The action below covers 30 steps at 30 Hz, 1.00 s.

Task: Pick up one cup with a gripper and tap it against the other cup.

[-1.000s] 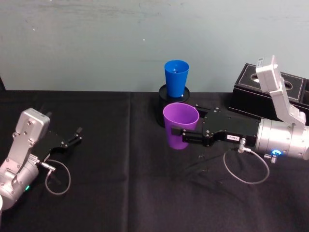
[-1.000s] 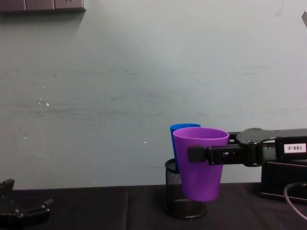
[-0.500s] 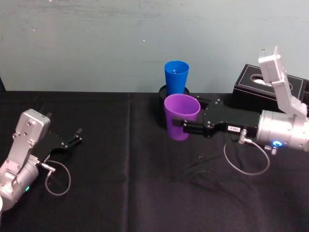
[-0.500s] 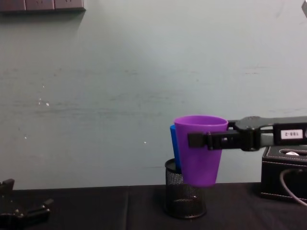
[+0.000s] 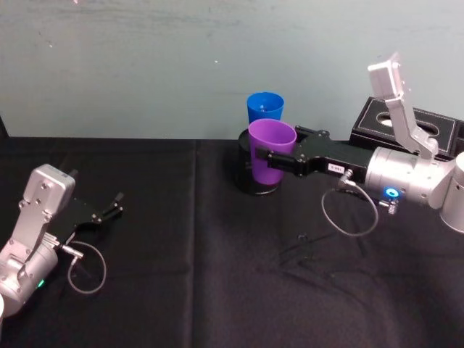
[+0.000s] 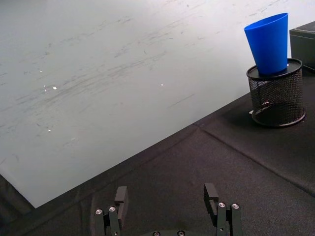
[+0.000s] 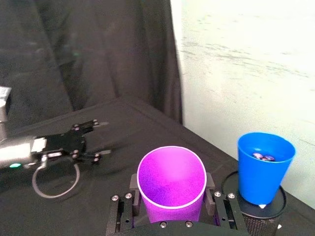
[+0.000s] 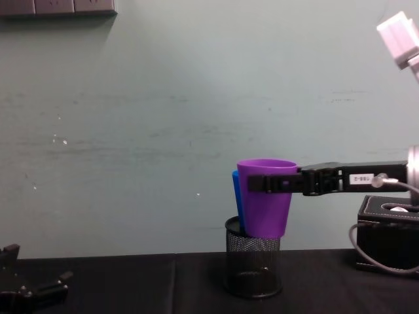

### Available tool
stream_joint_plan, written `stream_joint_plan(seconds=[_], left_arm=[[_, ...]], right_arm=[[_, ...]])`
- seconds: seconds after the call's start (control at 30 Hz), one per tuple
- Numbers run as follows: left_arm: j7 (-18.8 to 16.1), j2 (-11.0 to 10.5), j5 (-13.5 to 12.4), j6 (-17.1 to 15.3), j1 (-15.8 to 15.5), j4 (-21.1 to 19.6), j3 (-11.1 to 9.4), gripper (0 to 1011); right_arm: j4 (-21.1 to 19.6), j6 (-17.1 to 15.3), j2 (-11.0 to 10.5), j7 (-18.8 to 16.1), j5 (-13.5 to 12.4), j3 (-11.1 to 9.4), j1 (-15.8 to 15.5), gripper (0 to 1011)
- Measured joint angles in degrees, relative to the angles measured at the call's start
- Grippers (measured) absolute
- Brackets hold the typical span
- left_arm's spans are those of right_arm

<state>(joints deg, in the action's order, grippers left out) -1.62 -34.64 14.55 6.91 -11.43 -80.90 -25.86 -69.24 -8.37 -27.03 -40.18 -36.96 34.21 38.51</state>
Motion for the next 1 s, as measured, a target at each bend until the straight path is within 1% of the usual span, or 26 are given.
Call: stream_joint_plan(seconds=[0.13,0.23,0.27,0.47,0.7,1.0], left_arm=[[0.0,0.0,0.0,0.0,0.0,0.0,0.0,1011],[0.0,0.0,0.0,0.0,0.0,0.0,0.0,1011],[0.0,0.0,0.0,0.0,0.0,0.0,0.0,1012],[0.0,0.0,0.0,0.0,0.0,0.0,0.0,1011],[0.0,0.0,0.0,0.0,0.0,0.0,0.0,1011],[0.0,0.0,0.0,0.0,0.0,0.0,0.0,1012]], right_arm=[[1.6,0.0,1.3,1.3,0.4,0.0,0.6,736],[3.2,0.2,2.7,2.9,1.4,-0.1,1.3,736],[3.2,0.2,2.7,2.9,1.4,-0.1,1.3,736],[5.4,1.0,4.8,5.3,3.5,-0.5,2.2,736],[6.6,1.6,6.3,7.9,5.9,-1.0,2.5,735],[7.6,1.7,7.7,9.4,7.7,-1.9,2.6,736]])
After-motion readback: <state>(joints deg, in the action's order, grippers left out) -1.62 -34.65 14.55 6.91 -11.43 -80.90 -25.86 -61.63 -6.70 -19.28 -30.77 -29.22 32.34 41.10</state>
